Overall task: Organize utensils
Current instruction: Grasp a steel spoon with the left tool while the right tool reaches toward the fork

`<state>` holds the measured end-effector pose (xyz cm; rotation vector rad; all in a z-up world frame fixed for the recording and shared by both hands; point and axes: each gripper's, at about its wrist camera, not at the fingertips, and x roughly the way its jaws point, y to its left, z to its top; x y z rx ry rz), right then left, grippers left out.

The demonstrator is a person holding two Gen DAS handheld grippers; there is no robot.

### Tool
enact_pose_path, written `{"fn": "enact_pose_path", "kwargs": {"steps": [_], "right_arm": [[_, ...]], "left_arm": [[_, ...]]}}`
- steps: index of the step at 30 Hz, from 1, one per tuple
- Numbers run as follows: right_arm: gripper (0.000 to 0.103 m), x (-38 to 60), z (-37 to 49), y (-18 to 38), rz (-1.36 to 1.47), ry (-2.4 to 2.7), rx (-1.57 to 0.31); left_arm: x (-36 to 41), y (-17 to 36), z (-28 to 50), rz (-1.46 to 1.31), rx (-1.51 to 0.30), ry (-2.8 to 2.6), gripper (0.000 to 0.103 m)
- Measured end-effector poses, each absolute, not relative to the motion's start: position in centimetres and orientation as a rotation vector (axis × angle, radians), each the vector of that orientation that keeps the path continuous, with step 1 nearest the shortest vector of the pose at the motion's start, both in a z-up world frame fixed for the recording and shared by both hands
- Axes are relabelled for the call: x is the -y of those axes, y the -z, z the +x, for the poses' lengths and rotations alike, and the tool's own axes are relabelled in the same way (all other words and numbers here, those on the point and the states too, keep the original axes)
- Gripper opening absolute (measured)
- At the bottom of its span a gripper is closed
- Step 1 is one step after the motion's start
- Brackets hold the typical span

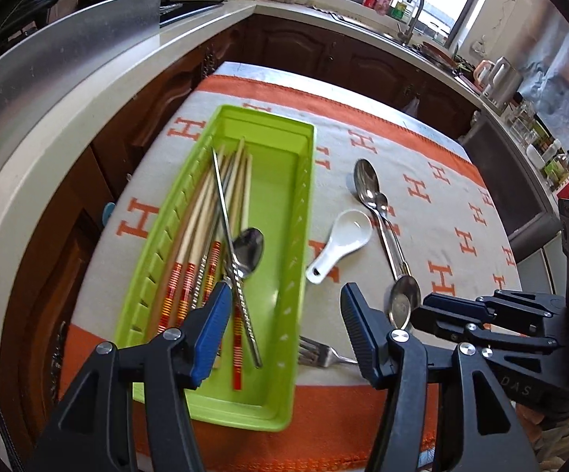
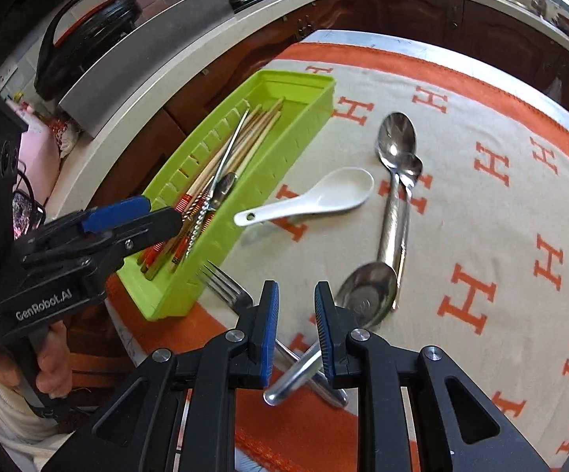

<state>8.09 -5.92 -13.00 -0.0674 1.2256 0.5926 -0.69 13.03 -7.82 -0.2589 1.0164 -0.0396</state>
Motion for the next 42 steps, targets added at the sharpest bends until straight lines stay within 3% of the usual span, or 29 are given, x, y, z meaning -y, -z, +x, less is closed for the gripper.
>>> {"fn": "enact_pose_path", "kwargs": {"steps": [10,24,30,35,38,41,42], "right_arm": [[0.019,13.0,8.3,16.0,0.104,-0.454,-1.253],[0.019,17.7,7.2,17.2,0.213,-0.429,-1.219],[0.019,17.9,7.1,18.0,0.223,-0.442,-1.223],[0.019,18.3,7.2,18.7,0.250,-0.436,-1.230],[0.019,18.5,7.2,19.0,0.261,-0.433,-1.231],[0.019,18.5,7.1,19.1,0.268,-0.435,-1.227],[0.019,18.5,7.1,19.2,0.270,-0.435,-1.226]], "left_arm": [[-7.8,8.7,0.2,-0.201,-1.078,0.187,0.056],[-2.8,14.5,4.0,-0.149,-1.192,0.240,0.056],[-0.4,15.0,3.9,-0.023,-1.136,0.234,0.069],[1.3,15.3,3.4,0.092,-1.092,0.241,0.070],[2.0,15.2,3.2,0.116,-1.068,0.265,0.063],[2.7,15.0,2.9,0.118,-1.050,0.295,0.043],[2.8,14.9,2.8,0.109,-1.047,0.311,0.028]]}}
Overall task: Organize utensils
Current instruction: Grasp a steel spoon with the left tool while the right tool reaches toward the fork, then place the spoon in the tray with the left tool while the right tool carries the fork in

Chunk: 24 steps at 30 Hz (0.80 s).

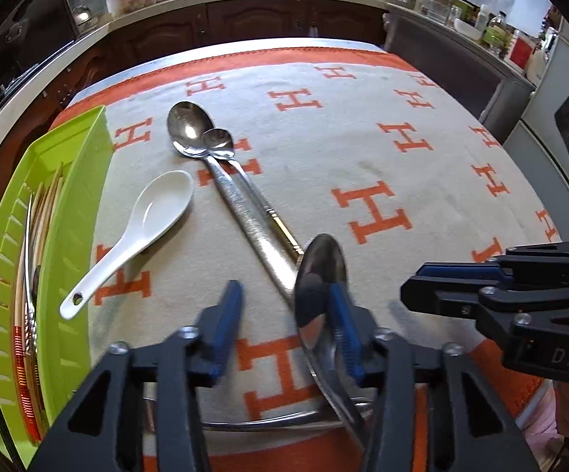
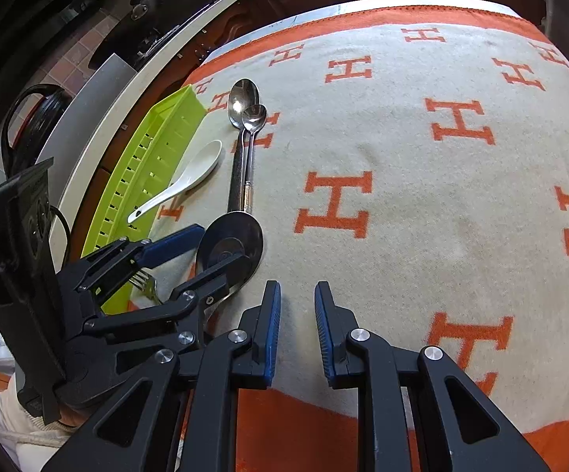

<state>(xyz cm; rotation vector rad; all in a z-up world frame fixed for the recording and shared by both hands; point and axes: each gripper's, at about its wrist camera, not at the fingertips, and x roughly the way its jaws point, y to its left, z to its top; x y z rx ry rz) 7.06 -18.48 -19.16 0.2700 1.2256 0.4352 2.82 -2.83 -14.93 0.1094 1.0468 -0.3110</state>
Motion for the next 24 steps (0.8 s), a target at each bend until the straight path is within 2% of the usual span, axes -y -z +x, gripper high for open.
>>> {"fn": "enact_pose_path", "kwargs": {"steps": [1,7,15,24], "right_arm": [[0.019,18.5,7.1,19.2,0.271,-0.435,-1.225],[0.019,18.3,6.9,19.0,0.263,-0.444,-1.214],[0.019,15.8,5.8,17.3,0.142,-0.544,-1.170],[0.019,10.0,3.9,16.3,-0.091,-0.739,-1.117]], "left_arm": [[2.9,14.8,2.7,0.093,-1.048,0.331,0.017],[2.0,14.3,2.5,0.013,-1.046,0.345,0.004],[-1.1,12.1,1.7,-0.086,-1.035,0.328,0.002],[-7.9,6.2,-0.2,-0.164,-0.933,0.234,0.002]]}}
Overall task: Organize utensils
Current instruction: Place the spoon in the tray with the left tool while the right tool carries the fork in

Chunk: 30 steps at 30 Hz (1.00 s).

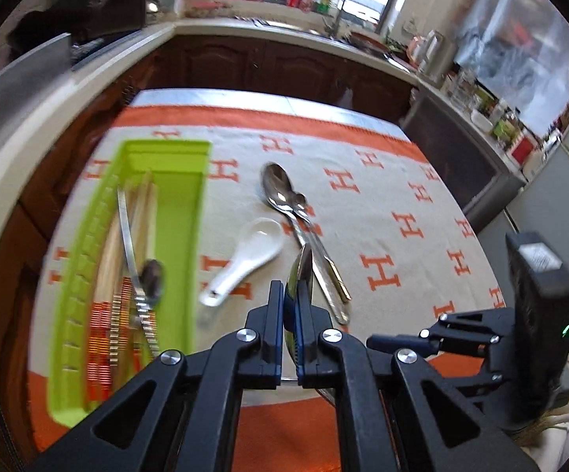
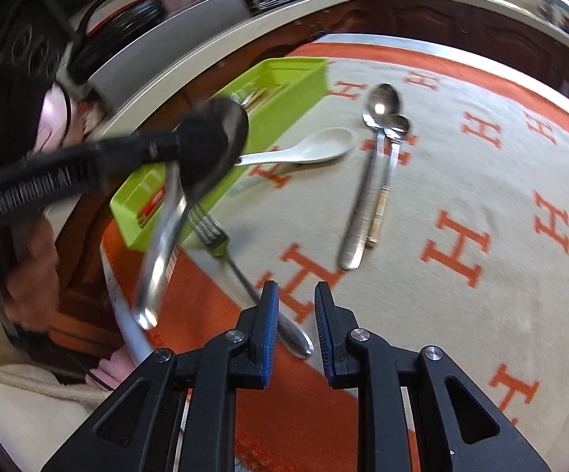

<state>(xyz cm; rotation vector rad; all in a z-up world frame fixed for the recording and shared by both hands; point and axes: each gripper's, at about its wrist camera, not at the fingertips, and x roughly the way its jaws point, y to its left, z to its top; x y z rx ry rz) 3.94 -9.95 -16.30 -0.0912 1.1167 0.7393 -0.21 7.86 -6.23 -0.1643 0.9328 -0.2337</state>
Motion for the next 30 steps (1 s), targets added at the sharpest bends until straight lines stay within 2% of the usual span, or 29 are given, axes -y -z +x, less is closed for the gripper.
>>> {"fn": "enact_pose_path", "kwargs": {"steps": [13,15,18,24,30], "right_arm": [[0.019,0.5,2.2,18.4,-0.453,-0.915,-1.046],[0.011,-0.2,1.8,19.0,-0.531,-0.905,-1.016],[0.004,-0.5,1.8,19.0,-0.579,-0.888,-1.014],[0.004,2.6,4.8,17.7,-0.330,-0.788,-1.138],[0.004,4.9,8.0,12.7,-0.036,-0.762,-1.117]], "left_arm": [[-17.7,4.5,-1.5,-0.287,-0.900,0.011,0.002],[-18.0,4.6,-1.5,-0.285,-0.896,-0.004,0.002],[-18.5,4.5,-1.3,-0.273,-0.886,-0.015,0.002],[-18.9,4.5,0.0,-0.219,-0.879,-0.010,0.002],[-18.1,5.6,2.0,-0.134,-0.899,0.018,0.002]]}}
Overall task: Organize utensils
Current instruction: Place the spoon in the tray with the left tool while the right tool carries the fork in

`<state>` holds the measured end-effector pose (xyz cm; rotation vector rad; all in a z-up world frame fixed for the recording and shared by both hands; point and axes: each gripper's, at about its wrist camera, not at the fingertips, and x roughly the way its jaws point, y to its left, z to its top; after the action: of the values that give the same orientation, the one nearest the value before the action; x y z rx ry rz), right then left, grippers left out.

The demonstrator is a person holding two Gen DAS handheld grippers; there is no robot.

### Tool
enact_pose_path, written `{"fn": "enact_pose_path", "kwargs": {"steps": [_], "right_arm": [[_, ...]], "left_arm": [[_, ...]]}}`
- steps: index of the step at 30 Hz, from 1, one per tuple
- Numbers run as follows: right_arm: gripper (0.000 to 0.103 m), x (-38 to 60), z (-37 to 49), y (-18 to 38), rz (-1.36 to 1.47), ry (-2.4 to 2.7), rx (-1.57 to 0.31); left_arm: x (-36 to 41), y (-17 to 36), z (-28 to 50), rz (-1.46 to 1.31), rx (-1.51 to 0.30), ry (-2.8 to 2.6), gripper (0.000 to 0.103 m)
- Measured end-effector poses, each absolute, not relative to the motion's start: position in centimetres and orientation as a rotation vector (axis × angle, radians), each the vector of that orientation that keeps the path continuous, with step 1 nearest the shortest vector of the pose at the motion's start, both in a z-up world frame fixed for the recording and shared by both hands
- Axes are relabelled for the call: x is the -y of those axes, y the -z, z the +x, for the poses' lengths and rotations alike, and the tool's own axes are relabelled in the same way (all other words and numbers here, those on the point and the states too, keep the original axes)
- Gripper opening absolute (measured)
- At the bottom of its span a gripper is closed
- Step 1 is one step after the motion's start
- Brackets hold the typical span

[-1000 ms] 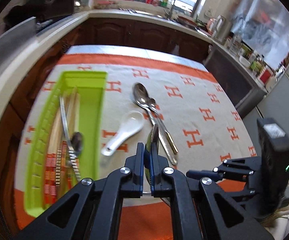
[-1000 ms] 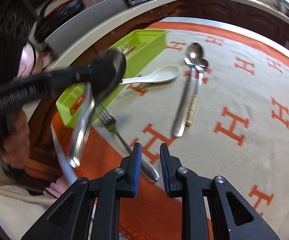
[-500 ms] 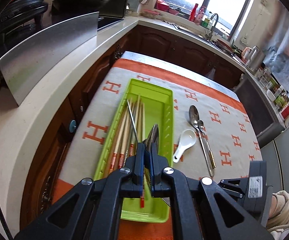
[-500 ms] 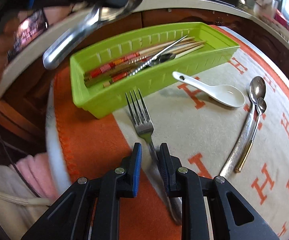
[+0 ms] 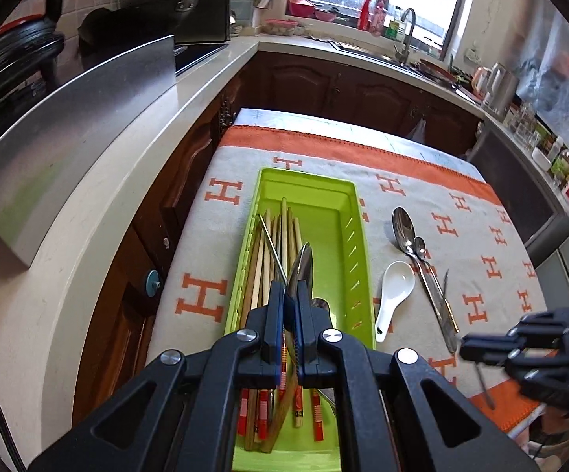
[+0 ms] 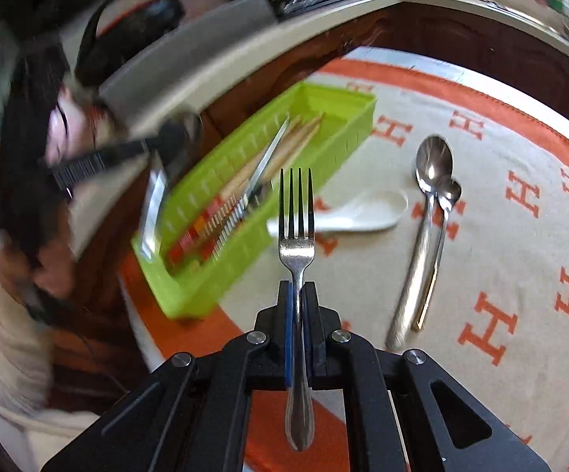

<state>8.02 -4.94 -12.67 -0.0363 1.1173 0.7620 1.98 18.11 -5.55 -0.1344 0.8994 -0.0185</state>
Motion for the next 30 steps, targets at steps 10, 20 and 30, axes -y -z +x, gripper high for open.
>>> {"fn": "enact_pose_path", "kwargs": {"steps": [10,20,30], "right_arm": [[0.004,-0.6,15.1,9.3,0.296,-0.681,-1.158],[0.006,-4.7,19.4,14.2,0.372,-0.526,-1.258],[0.006,-1.6,19.9,14.6,0.356,-0.453,-1.219]], "left_arm": [[-18.0,9.3,5.2,-0.107,-0.986,0.038,0.003],[-18.2,10.6,5.9,-0.148,-1.014,0.085,0.040],[-16.3,13.0,6.2,-0.160,-1.087,0.130,0.040]]}}
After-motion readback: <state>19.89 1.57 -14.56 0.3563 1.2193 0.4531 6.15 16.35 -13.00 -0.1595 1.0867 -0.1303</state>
